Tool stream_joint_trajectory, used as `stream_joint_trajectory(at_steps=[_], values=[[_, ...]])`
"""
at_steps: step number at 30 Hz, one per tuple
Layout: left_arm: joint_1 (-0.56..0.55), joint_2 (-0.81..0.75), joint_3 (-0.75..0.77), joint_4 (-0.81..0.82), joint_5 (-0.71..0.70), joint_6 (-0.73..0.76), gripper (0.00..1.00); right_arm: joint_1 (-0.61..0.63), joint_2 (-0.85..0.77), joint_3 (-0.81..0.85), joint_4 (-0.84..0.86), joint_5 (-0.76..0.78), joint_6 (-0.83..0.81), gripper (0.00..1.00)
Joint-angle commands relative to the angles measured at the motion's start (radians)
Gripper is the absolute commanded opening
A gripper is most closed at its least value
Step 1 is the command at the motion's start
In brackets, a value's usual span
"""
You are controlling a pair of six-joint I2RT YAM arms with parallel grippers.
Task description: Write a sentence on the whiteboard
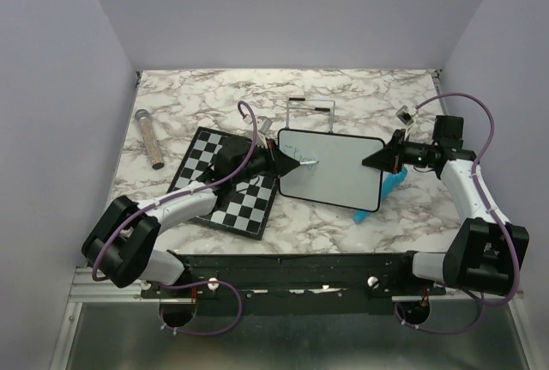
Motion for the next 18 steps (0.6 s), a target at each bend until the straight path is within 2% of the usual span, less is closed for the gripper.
stream_joint_trajectory(at_steps=[1, 18], values=[[-0.002, 0.006, 0.016, 0.023, -0.037, 0.003, 0.0, 0.003, 0.004, 0.006, 0.006, 0.042, -0.052, 0.0], [0.012, -0.043, -0.018, 0.001, -0.118, 0.001, 0.0, 0.004, 0.002, 0.006, 0.006, 0.04, -0.052, 0.0]])
